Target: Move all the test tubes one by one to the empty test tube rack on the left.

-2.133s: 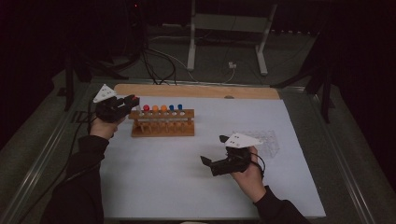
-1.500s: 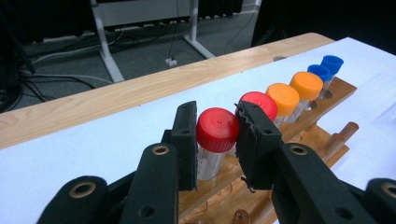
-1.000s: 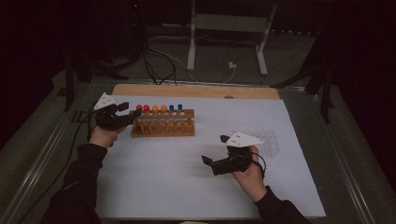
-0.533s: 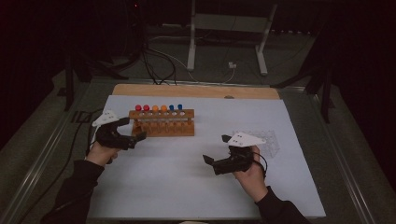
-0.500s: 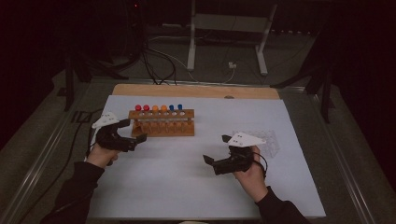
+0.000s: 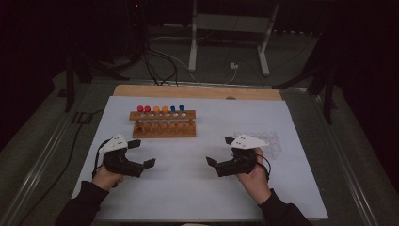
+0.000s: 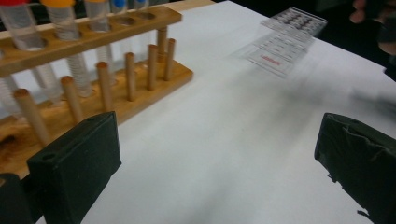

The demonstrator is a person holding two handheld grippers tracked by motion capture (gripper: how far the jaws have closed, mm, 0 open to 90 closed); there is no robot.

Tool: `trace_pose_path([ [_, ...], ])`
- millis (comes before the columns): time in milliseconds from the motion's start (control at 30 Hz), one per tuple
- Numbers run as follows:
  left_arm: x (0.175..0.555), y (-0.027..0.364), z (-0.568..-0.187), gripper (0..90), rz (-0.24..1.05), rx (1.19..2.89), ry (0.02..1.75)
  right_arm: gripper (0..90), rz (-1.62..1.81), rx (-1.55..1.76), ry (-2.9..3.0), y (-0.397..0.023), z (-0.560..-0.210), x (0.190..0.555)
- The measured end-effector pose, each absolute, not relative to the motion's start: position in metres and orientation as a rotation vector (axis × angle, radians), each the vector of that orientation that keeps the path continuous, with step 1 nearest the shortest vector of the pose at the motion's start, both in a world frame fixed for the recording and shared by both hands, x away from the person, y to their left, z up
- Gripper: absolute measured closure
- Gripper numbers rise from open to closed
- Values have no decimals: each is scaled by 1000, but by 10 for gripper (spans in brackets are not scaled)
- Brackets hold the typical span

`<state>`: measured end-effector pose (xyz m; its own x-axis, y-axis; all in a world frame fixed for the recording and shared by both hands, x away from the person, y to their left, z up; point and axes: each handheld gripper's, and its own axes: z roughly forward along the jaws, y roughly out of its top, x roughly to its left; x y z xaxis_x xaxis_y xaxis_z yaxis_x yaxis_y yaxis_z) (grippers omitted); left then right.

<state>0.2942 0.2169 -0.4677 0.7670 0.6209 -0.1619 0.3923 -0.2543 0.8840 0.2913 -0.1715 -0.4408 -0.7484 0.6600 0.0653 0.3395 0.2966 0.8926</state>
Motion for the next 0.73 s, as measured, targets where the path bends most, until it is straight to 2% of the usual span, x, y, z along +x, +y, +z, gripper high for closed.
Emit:
trace_pose_path([
  [400, 281, 209, -490, 12, 295, 1945, 717, 0, 1428, 908, 2252, -173, -442, 292],
  [733, 280, 210, -494, 12, 324, 1928, 714, 0, 1422, 911, 2258, -172, -445, 293],
])
